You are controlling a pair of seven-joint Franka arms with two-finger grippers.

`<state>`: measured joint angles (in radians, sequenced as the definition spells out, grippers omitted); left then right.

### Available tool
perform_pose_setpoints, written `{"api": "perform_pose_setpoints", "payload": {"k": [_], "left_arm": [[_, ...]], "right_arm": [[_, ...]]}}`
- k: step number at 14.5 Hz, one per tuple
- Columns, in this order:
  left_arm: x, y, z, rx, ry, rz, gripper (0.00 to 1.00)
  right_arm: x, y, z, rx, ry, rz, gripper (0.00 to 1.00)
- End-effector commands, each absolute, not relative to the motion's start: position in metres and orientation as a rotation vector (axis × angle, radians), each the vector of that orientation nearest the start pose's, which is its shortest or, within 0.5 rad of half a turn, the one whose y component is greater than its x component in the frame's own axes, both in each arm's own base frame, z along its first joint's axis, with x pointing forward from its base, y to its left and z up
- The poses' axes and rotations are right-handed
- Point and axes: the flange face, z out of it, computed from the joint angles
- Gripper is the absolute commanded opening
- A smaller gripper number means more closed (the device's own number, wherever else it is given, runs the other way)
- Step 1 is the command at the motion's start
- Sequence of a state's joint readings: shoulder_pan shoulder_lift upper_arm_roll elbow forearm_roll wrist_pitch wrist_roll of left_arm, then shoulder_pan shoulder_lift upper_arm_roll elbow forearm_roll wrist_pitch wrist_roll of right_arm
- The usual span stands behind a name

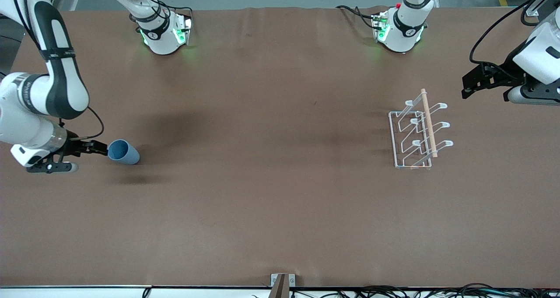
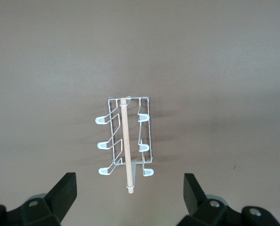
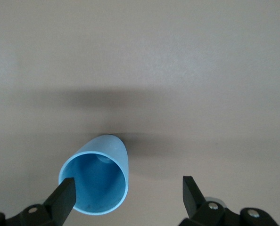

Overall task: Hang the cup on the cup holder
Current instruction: 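Reach the right gripper down to the blue cup and grasp it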

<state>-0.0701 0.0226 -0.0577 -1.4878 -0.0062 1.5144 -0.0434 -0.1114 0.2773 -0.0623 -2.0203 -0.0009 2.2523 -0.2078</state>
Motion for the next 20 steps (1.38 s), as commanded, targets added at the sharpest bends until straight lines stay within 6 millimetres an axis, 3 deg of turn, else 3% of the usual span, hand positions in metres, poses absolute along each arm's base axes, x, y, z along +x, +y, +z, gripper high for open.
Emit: {"api": "perform_pose_setpoints", "payload": {"k": [1, 4, 8, 11, 18, 20], "left_arm": [[0.550, -0.071, 0.653, -3.155, 0.115, -0.012, 1.00], [0.551, -0.070, 0.651, -3.148, 0.138, -0.004, 1.00], [0.552, -0.069, 0.648, -3.145, 0.143, 0.001, 1.00], [0.553, -0.066, 0.648, -3.140, 0.137, -0.002, 1.00], [0.555, -0.062, 0.648, -3.138, 0.149, -0.005, 0.98], [0.555, -0.060, 0.649, -3.134, 0.153, -0.010, 0.97]], "right_arm": [[0.566, -0.096, 0.294, -3.155, -0.103, 0.039, 1.00], [0.566, -0.097, 0.270, -3.152, -0.115, 0.058, 1.00], [0.562, -0.097, 0.253, -3.141, -0.100, 0.098, 0.96], [0.562, -0.097, 0.251, -3.099, -0.017, 0.085, 0.70], [0.564, -0.097, 0.241, -3.077, 0.026, 0.081, 0.41], [0.565, -0.096, 0.243, -3.078, 0.024, 0.072, 0.19]]}}
